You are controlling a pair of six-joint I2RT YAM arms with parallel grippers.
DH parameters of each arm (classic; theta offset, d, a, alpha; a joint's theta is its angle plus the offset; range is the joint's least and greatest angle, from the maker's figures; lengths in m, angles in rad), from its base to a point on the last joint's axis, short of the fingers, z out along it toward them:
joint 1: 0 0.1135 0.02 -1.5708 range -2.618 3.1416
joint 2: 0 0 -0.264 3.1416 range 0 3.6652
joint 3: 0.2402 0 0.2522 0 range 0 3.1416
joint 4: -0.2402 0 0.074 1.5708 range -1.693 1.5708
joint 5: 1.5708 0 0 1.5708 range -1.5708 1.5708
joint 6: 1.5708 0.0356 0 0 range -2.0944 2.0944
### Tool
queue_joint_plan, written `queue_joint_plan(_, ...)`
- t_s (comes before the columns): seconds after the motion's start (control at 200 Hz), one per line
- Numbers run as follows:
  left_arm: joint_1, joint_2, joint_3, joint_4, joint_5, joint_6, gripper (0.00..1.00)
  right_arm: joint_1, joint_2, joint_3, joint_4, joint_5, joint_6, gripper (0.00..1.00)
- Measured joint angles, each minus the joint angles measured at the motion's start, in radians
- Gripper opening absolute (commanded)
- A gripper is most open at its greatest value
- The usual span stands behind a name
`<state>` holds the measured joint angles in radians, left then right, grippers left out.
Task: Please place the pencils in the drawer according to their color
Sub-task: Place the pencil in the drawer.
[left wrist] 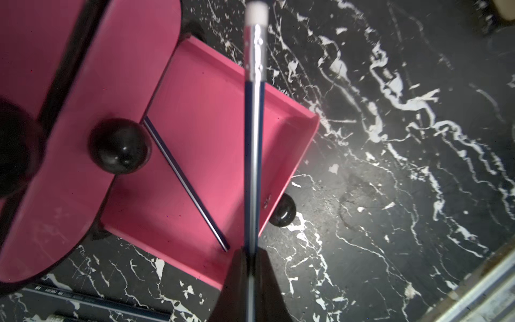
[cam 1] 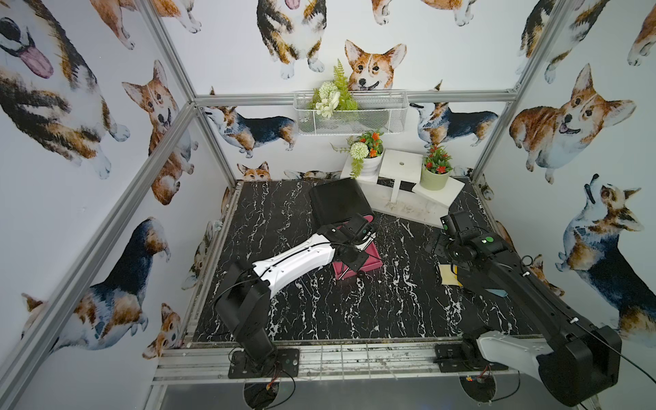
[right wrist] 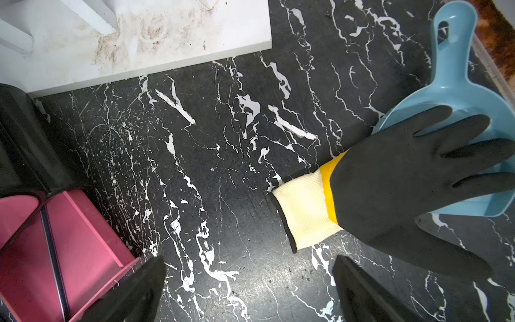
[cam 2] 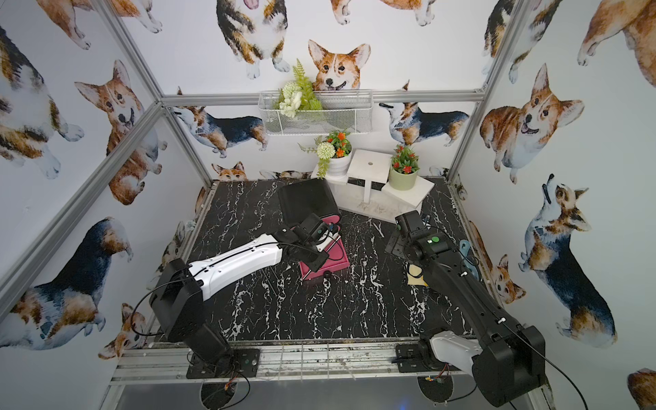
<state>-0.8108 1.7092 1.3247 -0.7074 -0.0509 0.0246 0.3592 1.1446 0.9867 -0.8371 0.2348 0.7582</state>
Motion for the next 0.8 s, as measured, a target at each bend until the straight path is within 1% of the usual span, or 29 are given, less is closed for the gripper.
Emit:
queue_joint_plan(0.375,0.000,0.142,0.096,-0.094,-0.098,-0.001,0.00,-0.002,-0.007,-0.017,0.002,-0.001,0.000,1.00)
queue_joint_plan(0.591,0.010,0.207,0.159,-0.163,-0.111,-0.009,0.00,-0.002,-0.010,-0.025,0.005,-0.005,0.004,1.00)
queue_joint_plan(0.801,0.016,0.263,0.245,-0.248,-0.126,-0.046,0.01,-0.002,-0.014,-0.034,0.011,-0.005,0.005,1.00)
